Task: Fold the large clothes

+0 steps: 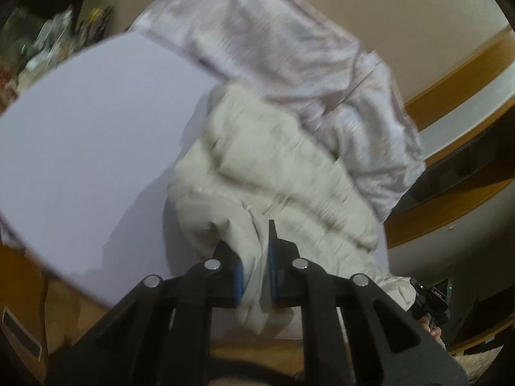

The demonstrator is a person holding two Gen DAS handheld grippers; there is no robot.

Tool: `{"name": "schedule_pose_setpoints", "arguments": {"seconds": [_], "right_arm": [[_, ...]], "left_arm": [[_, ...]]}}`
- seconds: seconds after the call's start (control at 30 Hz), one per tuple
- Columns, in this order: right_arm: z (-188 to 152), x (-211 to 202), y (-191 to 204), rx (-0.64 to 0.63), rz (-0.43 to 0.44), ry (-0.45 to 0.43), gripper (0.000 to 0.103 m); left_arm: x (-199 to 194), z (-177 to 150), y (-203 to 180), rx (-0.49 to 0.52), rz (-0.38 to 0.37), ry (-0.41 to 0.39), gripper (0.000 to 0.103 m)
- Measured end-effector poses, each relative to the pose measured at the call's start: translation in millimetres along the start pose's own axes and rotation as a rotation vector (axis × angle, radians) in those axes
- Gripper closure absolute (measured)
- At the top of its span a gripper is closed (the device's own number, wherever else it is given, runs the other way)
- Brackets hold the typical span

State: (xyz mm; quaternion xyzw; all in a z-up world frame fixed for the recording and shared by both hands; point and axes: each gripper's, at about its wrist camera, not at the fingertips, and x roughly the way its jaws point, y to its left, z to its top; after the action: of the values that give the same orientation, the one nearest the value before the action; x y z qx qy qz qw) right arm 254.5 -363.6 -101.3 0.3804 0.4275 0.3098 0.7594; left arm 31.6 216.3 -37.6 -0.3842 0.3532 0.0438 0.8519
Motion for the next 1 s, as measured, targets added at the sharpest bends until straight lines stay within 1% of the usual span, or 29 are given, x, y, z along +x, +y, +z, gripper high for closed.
{"name": "schedule_pose_setpoints", "arguments": {"seconds": [0.13,0.27,0.43,0.5,0.63,0.73,0.87,1.0], "right_arm": [[32,6,30,-0.058,-0.051,-0.083,0.093],[63,22,53,-0.106,-0.116,-0.147,0.093],[99,54,61,-0.076,-0.177,-0.201,0.093],[115,69,62,-0.055,-0.203,-0.221,0.093],[139,101,64,-0.064,-0.295,-0.242,0.093],[153,121,62,-0.054,-0.341,-0.255,0.093],[171,152,58,-0.063,-0.42,-0.262,0.093],[185,184,49,-0.058,-0.497,-0.247,0.092]], "left_arm": [[0,41,-25,0.042,-0.046,-0.06,0.091],[14,85,-43,0.074,-0.069,-0.085,0.091],[43,129,-58,0.083,-0.068,-0.092,0.091],[60,148,-61,0.085,-0.055,-0.093,0.091],[96,178,-64,0.083,-0.024,-0.08,0.091],[127,200,-65,0.097,0.017,-0.064,0.091],[160,220,-60,0.102,0.054,-0.047,0.091],[196,235,-48,0.075,0.095,-0.022,0.091]]}}
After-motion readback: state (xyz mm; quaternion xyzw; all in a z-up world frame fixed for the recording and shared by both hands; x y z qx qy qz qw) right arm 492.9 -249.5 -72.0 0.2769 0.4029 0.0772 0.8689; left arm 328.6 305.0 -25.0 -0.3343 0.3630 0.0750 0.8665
